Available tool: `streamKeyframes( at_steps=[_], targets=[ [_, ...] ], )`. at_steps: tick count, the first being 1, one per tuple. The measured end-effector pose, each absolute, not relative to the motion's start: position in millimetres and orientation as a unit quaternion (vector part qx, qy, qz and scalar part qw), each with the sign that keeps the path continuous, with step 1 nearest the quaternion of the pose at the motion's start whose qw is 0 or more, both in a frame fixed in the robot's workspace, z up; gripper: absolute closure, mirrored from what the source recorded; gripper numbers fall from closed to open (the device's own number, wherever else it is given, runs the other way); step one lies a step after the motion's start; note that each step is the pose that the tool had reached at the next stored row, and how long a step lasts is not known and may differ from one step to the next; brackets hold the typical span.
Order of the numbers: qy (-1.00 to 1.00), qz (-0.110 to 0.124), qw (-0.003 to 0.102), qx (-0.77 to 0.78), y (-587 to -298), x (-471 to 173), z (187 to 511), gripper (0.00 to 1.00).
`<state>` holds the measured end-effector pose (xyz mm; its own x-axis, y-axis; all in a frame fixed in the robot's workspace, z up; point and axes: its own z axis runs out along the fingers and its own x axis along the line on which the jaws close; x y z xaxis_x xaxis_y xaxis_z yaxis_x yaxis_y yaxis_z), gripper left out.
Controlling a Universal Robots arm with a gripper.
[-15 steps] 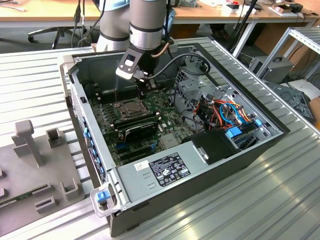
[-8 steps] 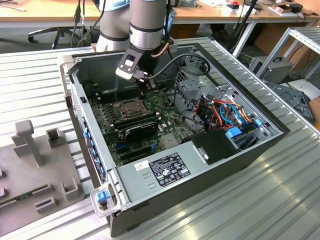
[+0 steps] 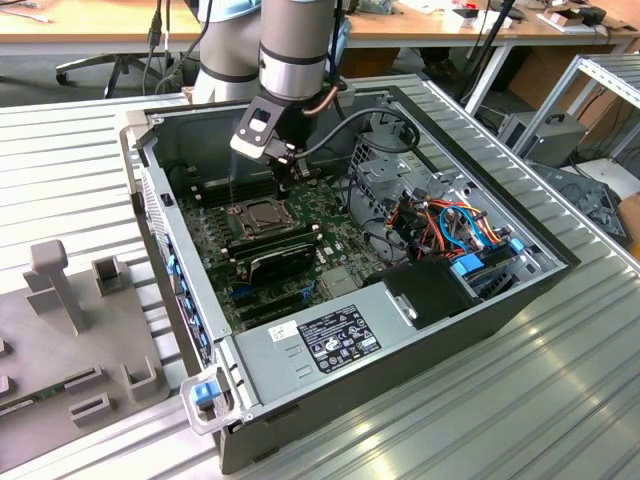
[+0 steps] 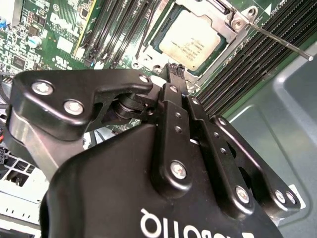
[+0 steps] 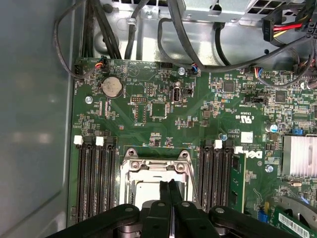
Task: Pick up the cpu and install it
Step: 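Close the cpu cover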
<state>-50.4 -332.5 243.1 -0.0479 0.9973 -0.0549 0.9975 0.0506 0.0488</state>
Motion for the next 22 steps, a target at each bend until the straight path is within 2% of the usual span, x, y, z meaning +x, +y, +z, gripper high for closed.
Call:
streamKeyframes(
  at_steps=[22],
  targets=[
    [0.872,0.002,0.040,0.488,-332.5,-50.4,235.8,0.89]
  ],
)
